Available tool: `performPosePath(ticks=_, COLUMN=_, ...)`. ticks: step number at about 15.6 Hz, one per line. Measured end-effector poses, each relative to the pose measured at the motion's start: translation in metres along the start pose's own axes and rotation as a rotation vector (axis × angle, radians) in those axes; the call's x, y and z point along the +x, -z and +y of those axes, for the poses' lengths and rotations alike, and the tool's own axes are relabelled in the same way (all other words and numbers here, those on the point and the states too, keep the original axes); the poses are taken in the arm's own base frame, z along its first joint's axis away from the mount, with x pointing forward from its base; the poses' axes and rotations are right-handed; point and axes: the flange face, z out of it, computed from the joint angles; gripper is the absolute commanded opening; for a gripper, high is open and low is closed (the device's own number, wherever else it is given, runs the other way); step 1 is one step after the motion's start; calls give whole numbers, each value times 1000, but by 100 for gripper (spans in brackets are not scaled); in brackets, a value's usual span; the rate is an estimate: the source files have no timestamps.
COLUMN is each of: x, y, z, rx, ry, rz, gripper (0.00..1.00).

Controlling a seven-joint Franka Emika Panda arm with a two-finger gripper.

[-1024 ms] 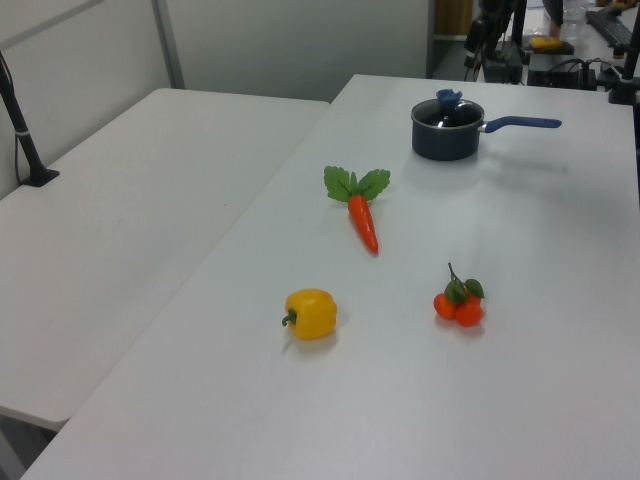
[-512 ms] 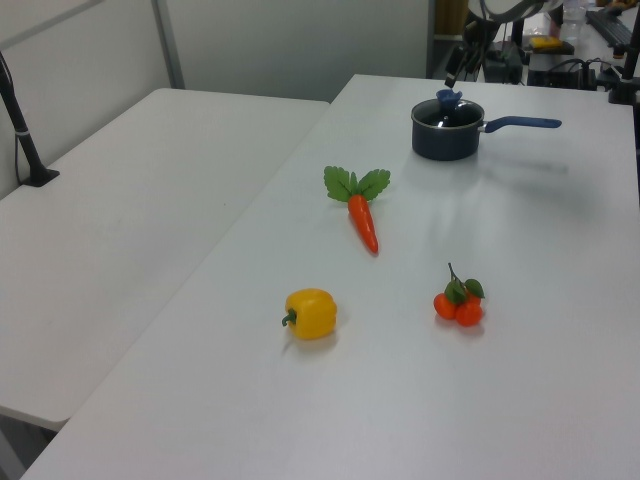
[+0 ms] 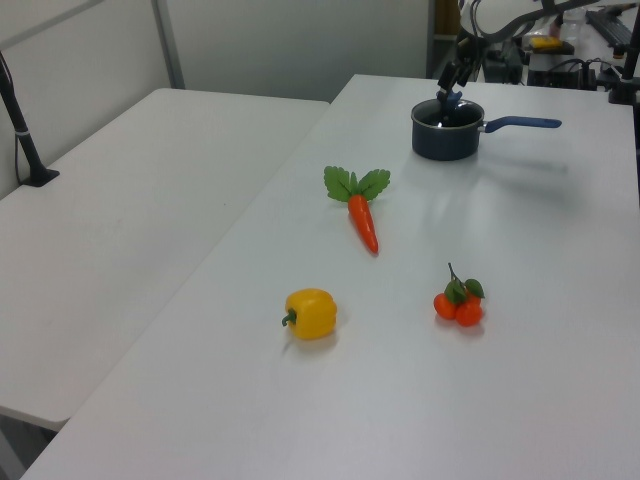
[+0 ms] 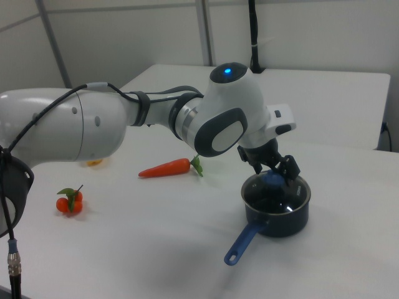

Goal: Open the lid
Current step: 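Move the gripper over the saucepan and lower onto the blue lid knob, then close the gripper on the blue knob of the glass lid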

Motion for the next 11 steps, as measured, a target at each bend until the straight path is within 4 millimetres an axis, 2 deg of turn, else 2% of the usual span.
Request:
performPosePath(ticks=2, x=0, y=-4, z=-4, rx=3, ry=3, rz=-5, gripper=89)
performPosePath(ticks=8, x=-1, y=-8, z=-4, rx=4, ry=-22, rz=-11, gripper=70)
performPosePath(ticks=11, x=-1, y=-8, z=-4, rx=4, ry=-25, rz=-11, gripper=51)
